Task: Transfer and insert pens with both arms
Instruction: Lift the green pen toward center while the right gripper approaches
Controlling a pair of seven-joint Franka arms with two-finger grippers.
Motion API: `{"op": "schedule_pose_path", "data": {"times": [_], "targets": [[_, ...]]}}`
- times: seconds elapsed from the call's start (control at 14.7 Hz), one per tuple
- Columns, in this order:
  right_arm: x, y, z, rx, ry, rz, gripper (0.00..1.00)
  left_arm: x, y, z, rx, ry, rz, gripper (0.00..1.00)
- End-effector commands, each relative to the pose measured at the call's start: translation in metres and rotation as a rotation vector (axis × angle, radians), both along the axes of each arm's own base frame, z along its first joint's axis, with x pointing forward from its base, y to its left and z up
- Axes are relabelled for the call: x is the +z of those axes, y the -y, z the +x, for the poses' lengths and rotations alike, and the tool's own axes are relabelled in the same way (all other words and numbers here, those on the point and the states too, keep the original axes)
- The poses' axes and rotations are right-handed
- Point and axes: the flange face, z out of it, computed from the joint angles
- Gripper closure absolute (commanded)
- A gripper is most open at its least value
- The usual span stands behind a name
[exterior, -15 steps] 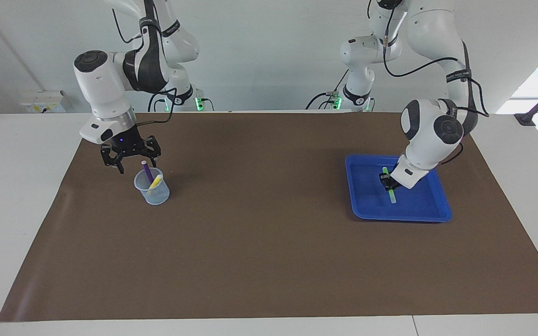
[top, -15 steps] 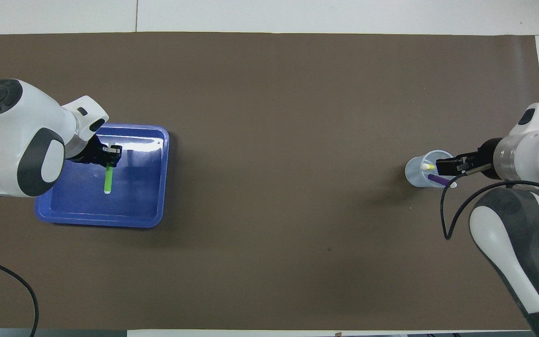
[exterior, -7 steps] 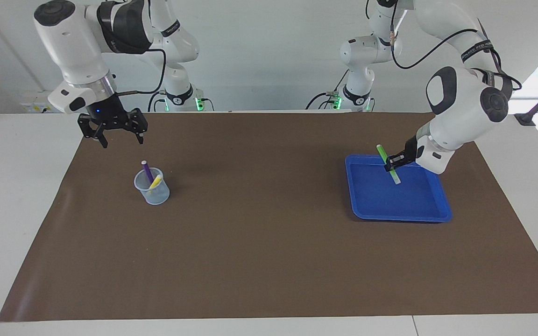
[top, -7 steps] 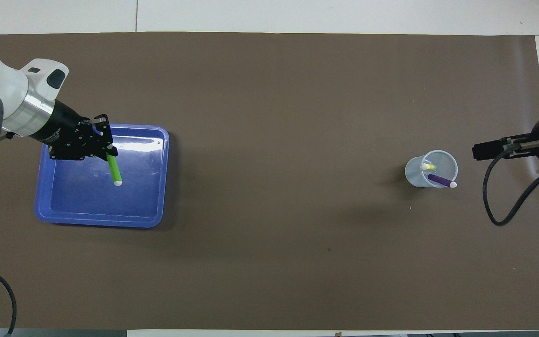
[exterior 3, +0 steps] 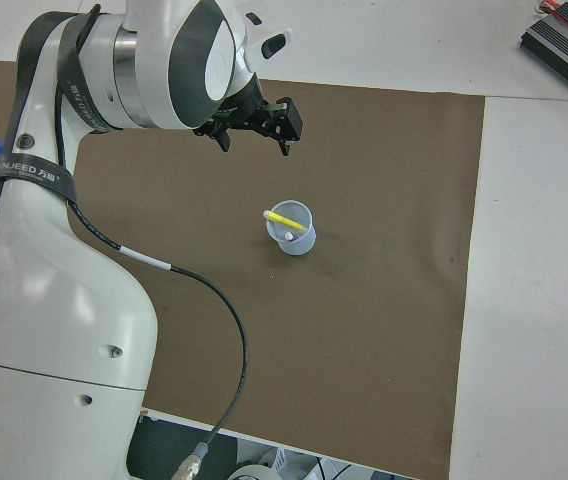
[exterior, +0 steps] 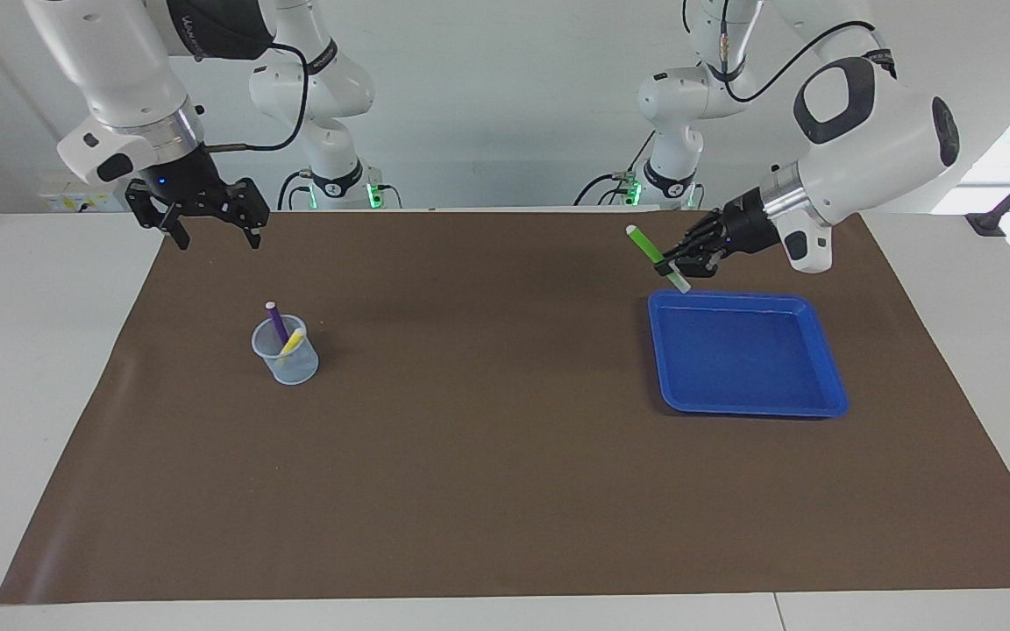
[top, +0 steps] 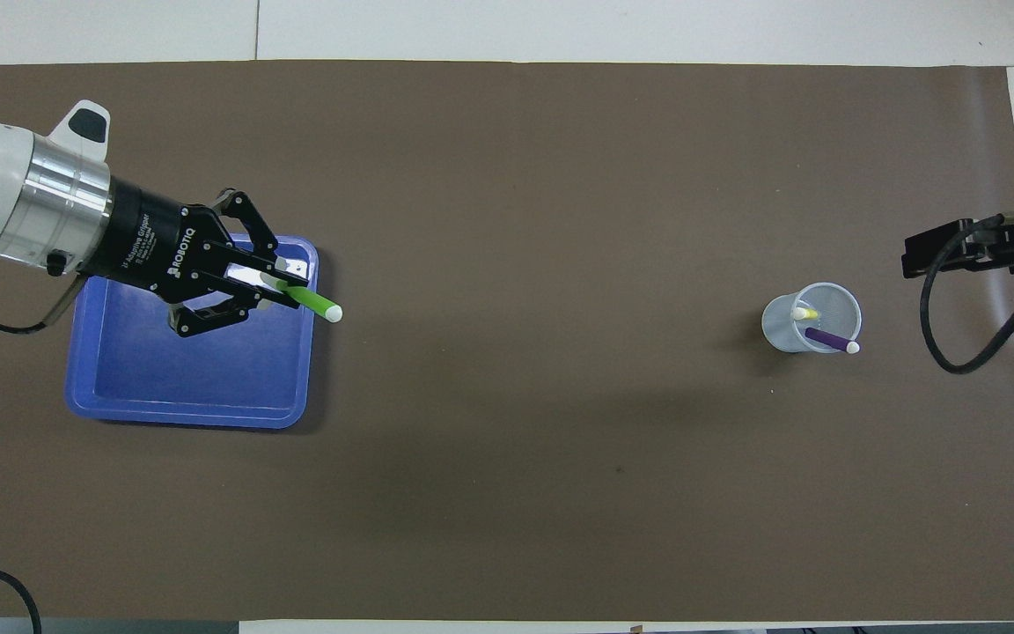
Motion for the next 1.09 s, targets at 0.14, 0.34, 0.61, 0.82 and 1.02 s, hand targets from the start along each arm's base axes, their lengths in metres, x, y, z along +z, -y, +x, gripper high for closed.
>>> {"op": "schedule_pose_path", "data": {"times": [0.14,0.34,0.61,0.82,1.02], "targets": [[0.009,-0.023,-0.005,0.017,-0.003,0.038,0.00,0.010,0.046,-0.046,0.262,-0.097,-0.106,1.00],[0.017,-0.079,-0.013,0.020,-0.012,0.211,0.00,0.009,0.077,-0.079,0.308,-0.071,-0.146,1.00],[0.030,-0.156,-0.021,0.000,-0.010,0.473,0.00,0.004,0.101,-0.109,0.381,-0.069,-0.172,1.00],[0.025,-0.209,-0.032,-0.045,0.026,0.587,0.00,0.000,0.116,-0.120,0.453,-0.062,-0.175,1.00],[0.009,-0.241,-0.053,-0.071,0.057,0.671,0.00,-0.001,0.115,-0.122,0.498,-0.084,-0.209,1.00]]}}
